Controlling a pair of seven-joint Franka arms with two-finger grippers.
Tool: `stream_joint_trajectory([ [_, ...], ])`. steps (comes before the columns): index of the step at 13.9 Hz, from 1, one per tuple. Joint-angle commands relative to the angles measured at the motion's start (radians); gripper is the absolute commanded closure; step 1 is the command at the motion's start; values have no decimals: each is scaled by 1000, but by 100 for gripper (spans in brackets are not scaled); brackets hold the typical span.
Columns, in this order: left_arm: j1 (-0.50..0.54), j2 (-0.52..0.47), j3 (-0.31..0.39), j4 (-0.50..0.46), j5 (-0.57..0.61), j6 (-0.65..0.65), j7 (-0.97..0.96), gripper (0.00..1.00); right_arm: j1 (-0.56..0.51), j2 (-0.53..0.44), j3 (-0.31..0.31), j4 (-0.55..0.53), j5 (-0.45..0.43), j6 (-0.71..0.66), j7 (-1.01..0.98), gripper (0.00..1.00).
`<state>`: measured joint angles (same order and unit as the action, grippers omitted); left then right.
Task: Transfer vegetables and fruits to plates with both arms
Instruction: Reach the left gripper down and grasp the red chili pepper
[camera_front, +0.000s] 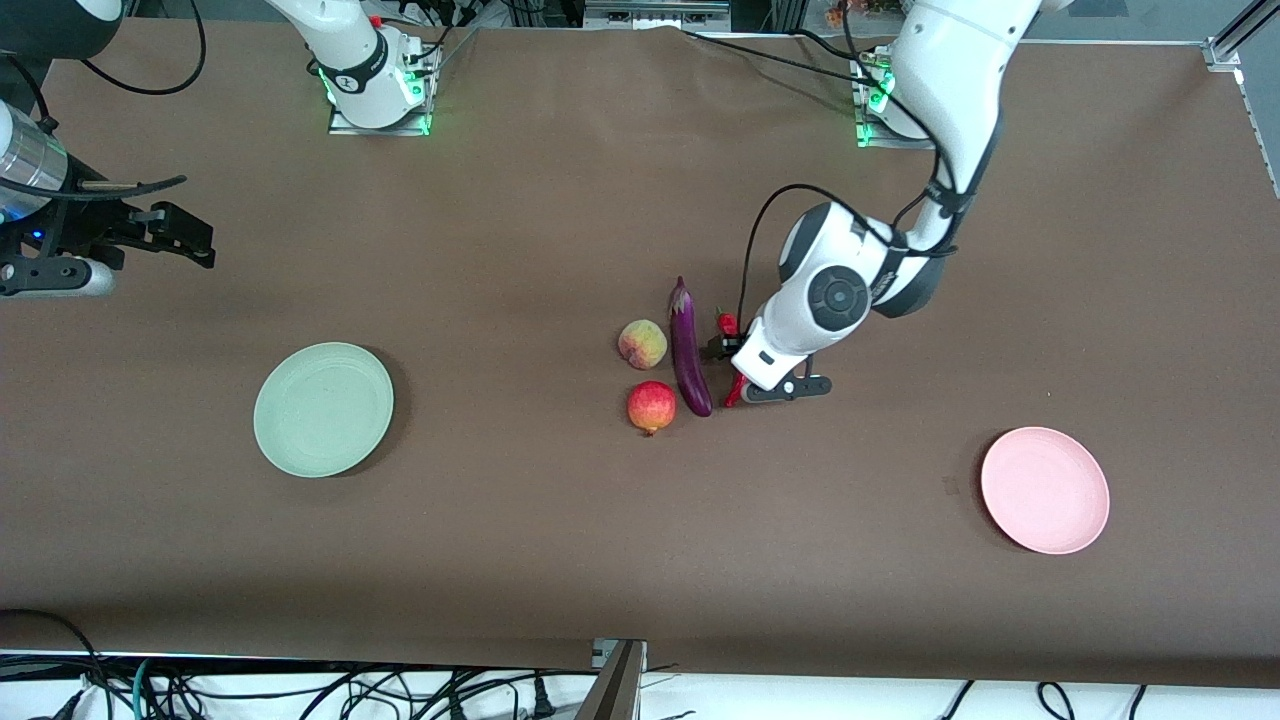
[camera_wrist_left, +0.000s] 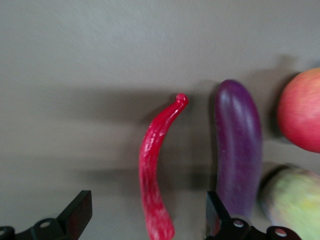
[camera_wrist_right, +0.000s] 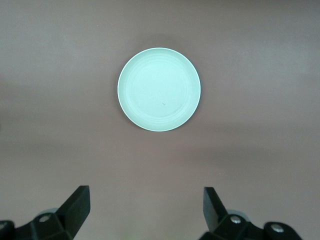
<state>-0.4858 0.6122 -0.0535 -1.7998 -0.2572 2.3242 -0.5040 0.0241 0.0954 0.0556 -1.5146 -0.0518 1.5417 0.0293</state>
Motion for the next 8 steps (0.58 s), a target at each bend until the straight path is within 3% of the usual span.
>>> stream_joint_trajectory([
  [1, -22, 23, 18, 16, -10, 14, -24, 30, -6, 12, 9, 25, -10, -5, 0, 0],
  [2, -23, 35, 18, 17, -10, 14, -24, 47, -6, 12, 9, 25, -8, 1, 4, 0],
  [4, -36, 53, 20, 23, -10, 32, -30, 59, -4, 12, 9, 24, -5, 20, 9, 0],
  [6, -27, 41, 23, 27, -8, 27, -27, 89, -4, 26, 9, 24, -6, 20, 11, 0],
  [7, -27, 37, 26, 28, -10, 21, -28, 98, -4, 29, 9, 24, -6, 20, 11, 0],
  [8, -27, 29, 27, 28, -10, 21, -28, 100, -3, 41, 9, 24, -6, 20, 11, 0],
])
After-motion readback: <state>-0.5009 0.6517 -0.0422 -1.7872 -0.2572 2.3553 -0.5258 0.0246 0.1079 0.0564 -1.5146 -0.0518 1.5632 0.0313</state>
